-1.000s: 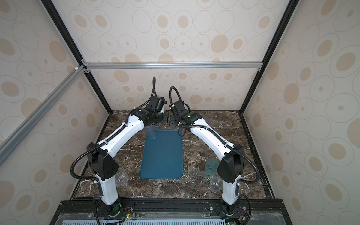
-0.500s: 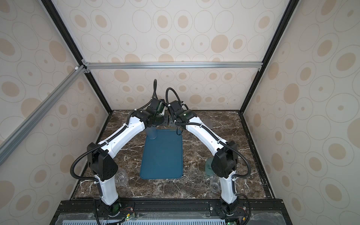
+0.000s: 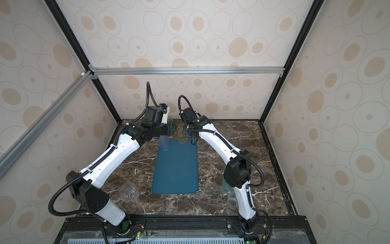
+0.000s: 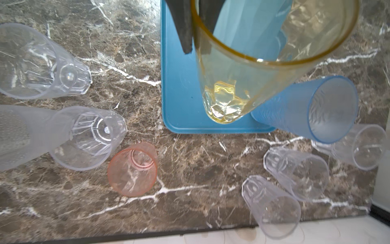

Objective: Place the glasses into the tray
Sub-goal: 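Grasp the yellow glass with the right gripper while the left gripper releases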

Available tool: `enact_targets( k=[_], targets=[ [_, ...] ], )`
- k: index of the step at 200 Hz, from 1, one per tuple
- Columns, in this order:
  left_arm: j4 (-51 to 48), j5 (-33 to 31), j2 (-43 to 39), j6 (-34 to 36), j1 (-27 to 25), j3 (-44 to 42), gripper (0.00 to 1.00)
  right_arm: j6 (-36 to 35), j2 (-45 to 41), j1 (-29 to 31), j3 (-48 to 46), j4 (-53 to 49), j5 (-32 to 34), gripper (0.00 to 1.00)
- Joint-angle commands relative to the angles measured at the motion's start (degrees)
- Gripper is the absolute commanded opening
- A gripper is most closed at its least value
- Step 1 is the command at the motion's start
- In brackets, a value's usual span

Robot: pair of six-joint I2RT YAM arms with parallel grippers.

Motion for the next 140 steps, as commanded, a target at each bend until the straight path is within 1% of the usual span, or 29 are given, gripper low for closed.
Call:
enact_targets(
  k=[1, 11, 22, 33, 49, 80, 99, 124, 140],
  targets=[
    [2.08, -2.38, -3.37, 1.91, 5.16, -3.39, 0.43, -3.01, 5.11, -0.06, 8.99, -8.43, -5.01, 0.01],
    [2.78, -2.24, -4.95, 2.87, 7.83, -5.43, 0.43, -3.92, 8.14, -0.03, 13.61, -12.83, -5.38, 0.02],
    [3.65, -2.21, -6.51, 3.19, 10.58, -7.5, 0.43, -4.72, 10.69, 0.05, 16.93, -15.53, -5.51, 0.03],
    [4.64, -1.97, -7.77, 3.57, 12.92, -9.19, 0.43, -4.89, 11.99, 0.19, 18.23, -16.02, -5.89, 0.05],
    [4.86, -1.97, -8.31, 4.26, 14.83, -10.45, 0.43, -5.11, 13.12, 0.66, 18.46, -14.56, -6.22, 0.05],
    [4.83, -0.85, -7.77, 4.55, 15.73, -11.43, 0.43, -5.02, 17.18, 1.34, 22.17, -14.59, -6.84, 0.06],
    [5.75, 0.29, -7.7, 4.28, 15.88, -12.52, 0.43, -4.97, 18.7, 1.8, 22.67, -13.78, -6.83, 0.07],
    [6.18, 1.56, -7.23, 4.03, 15.83, -13.19, 0.43, -4.66, 19.74, 1.82, 22.7, -12.94, -6.15, 0.11],
    [6.31, 2.08, -6.85, 3.8, 15.84, -13.54, 0.43, -4.45, 20.03, 1.83, 22.61, -12.28, -5.95, 0.15]
  ],
)
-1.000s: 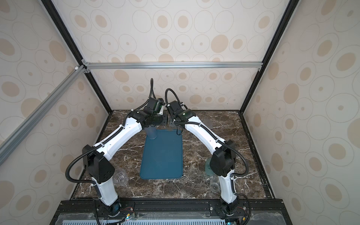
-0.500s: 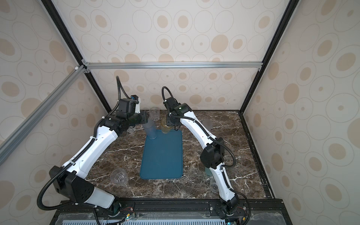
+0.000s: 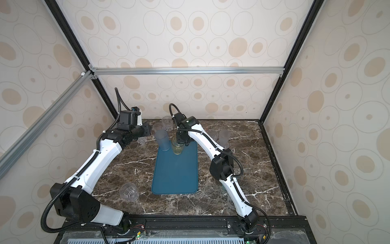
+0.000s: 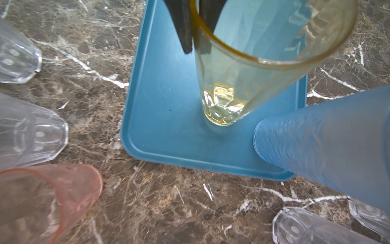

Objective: Place the glasses into the tray
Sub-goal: 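Lower the yellow glass onto the tray beside the blue glass with the right gripper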

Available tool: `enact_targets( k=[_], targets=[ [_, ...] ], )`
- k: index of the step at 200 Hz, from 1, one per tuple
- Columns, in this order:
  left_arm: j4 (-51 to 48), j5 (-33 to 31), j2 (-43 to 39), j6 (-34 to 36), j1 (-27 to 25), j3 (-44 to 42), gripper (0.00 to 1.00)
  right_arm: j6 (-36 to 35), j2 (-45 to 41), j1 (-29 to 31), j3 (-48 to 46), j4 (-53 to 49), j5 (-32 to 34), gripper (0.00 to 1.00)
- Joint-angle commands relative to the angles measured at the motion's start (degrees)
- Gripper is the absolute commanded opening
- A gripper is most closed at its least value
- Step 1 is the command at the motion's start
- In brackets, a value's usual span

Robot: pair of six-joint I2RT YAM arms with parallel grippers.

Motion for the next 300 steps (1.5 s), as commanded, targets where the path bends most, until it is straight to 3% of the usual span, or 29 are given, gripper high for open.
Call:
enact_targets(
  k=[1, 37, 109, 196, 239, 278, 300],
  targets=[
    [1.33, 1.49, 0.05, 0.62, 0.16, -0.12, 0.43, 0.1, 0.83, 0.33, 1.78, 0.27, 0.52, 0.16],
    [1.55, 2.32, 0.48, 0.64, 0.16, -0.56, 0.43, 0.77, 0.36, 0.49, 0.7, 3.68, 0.32, 0.24],
    [1.06, 2.91, 1.55, 1.57, 0.16, -0.58, 0.43, 1.15, 1.73, 0.53, 0.64, 10.77, 2.21, 0.19],
    [0.55, 2.85, 2.26, 2.56, 0.14, -0.57, 0.43, -1.03, 3.33, 0.8, 2.23, 12.52, 5.88, 0.09],
    [0.52, 2.72, 2.34, 2.7, 0.18, -0.62, 0.43, -2.5, 4.01, 0.83, 4.06, 10.86, 8.41, 0.08],
    [0.55, 2.69, 2.43, 2.67, 0.16, -0.57, 0.44, -2.11, 5.1, 0.85, 4.67, 9.9, 6.67, 0.08],
    [0.53, 2.67, 2.45, 2.62, 0.18, -0.66, 0.44, -1.62, 5.44, 0.85, 4.59, 9.9, 5.22, 0.16]
  ],
)
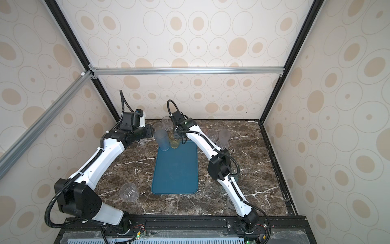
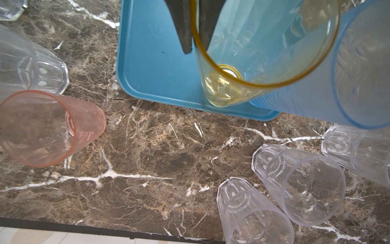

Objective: Place the glasses into the tray
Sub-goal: 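Lower the yellow glass onto the tray beside the blue glass with the right gripper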

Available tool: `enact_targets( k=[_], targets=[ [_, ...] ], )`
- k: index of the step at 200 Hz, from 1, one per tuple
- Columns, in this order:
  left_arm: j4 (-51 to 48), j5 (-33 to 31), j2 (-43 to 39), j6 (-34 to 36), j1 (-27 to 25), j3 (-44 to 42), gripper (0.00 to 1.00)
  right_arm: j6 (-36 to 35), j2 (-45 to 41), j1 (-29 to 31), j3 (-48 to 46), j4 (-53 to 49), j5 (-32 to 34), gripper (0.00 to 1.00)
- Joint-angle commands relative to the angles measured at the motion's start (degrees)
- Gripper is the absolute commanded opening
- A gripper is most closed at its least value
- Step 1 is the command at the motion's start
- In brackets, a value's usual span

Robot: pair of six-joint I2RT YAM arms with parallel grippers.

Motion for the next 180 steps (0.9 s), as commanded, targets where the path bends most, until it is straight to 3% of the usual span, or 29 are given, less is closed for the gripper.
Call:
enact_targets(
  k=[1, 68, 112, 180],
  targets=[
    [-0.29, -0.19, 0.45, 1.07, 0.17, 0.26, 0.44, 0.21, 1.88, 0.39, 1.29, -2.05, -1.07, 0.16],
    [-0.48, -0.04, 0.36, 1.01, 0.12, 0.18, 0.43, 0.72, 0.06, 0.33, 0.73, 0.88, -2.02, 0.29],
    [-0.55, -0.1, 0.27, 1.09, 0.16, -0.09, 0.44, 0.77, -0.38, 0.39, 0.28, 2.41, -2.62, 0.3],
    [-0.29, 0.24, 0.7, 0.87, 0.17, -0.09, 0.44, 0.51, -0.2, 0.39, -0.03, 2.23, -0.92, 0.39]
  ],
)
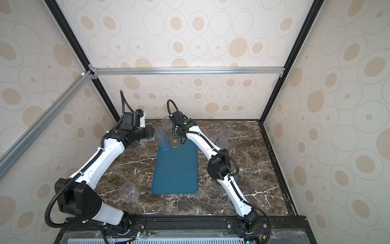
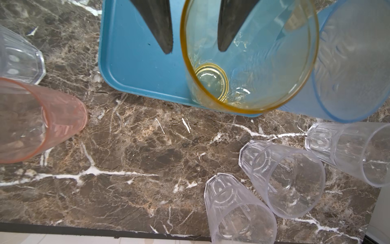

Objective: Place the glasses into the tray
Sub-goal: 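Lower the yellow glass onto the tray beside the blue glass with the right gripper, then open the right gripper and move it to the frosted green glass nearer the robot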

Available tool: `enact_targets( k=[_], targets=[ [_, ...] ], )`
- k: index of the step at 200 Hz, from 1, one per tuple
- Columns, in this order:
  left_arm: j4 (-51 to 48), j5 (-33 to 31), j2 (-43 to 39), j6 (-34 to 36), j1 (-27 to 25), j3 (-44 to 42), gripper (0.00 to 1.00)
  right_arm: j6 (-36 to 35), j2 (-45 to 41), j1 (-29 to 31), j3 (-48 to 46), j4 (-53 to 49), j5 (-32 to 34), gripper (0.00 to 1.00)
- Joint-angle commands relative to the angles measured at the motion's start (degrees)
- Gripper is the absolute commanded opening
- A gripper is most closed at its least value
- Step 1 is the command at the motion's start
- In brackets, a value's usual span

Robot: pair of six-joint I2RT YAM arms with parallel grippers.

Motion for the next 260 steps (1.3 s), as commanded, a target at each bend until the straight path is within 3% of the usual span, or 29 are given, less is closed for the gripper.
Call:
enact_targets(
  k=[1, 19, 67, 125, 164, 208, 238, 260],
  targets=[
    [-0.28, 0.2, 0.62, 0.91, 0.17, 0.06, 0.44, 0.03, -0.72, 0.37, -0.03, -0.35, 1.4, 0.39],
    [-0.44, 0.16, 0.79, 1.02, 0.23, 0.06, 0.44, 0.15, -0.63, 0.32, -0.07, 0.26, 1.29, 0.4],
    [-0.84, -1.37, 1.23, 1.91, 0.23, 0.41, 0.44, 0.42, -3.6, 0.24, 0.09, 2.46, -1.24, 0.55],
    [0.46, 1.79, 3.95, 2.81, 0.27, 2.84, 0.45, -0.5, -9.44, -0.01, -2.9, 2.29, -0.81, 0.57],
    [-0.35, 3.83, 8.4, 6.38, -1.51, 7.62, 0.47, 1.27, -14.75, -1.73, -11.52, 4.21, -3.95, 0.56],
    [-3.48, 2.8, 16.01, 11.19, -11.01, 15.59, 0.47, 3.12, -24.69, -3.43, -27.72, 9.33, -3.54, 0.55],
    [-7.68, 1.8, 22.53, 12.78, -12.95, 21.25, 0.47, 4.32, -31.57, -5.95, -39.11, 13.48, -3.37, 0.54],
    [-7.24, 1.26, 23.58, 12.58, -14.2, 23.06, 0.47, 2.49, -31.54, -8.92, -39.68, 12.88, -4.07, 0.54]
  ],
)
